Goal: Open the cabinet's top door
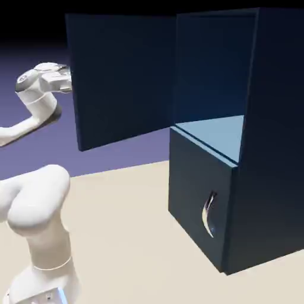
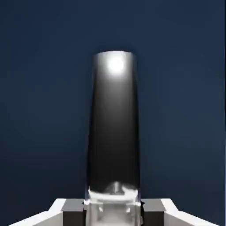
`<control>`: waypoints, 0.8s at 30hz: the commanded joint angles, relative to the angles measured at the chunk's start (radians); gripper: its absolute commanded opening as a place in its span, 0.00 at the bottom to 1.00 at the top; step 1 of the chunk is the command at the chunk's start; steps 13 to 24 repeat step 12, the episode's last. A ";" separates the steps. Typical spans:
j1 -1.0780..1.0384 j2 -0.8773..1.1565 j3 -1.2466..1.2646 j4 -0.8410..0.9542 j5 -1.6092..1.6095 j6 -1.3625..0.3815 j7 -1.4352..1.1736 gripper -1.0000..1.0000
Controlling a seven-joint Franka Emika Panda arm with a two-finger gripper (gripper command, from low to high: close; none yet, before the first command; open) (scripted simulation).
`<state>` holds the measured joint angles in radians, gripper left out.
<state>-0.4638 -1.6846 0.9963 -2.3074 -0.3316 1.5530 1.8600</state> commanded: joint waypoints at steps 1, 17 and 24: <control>-0.026 0.004 0.009 0.036 0.003 -0.035 -0.003 0.00; -0.285 0.044 0.065 0.394 0.010 -0.345 -0.046 1.00; -0.285 0.044 0.065 0.394 0.010 -0.345 -0.046 1.00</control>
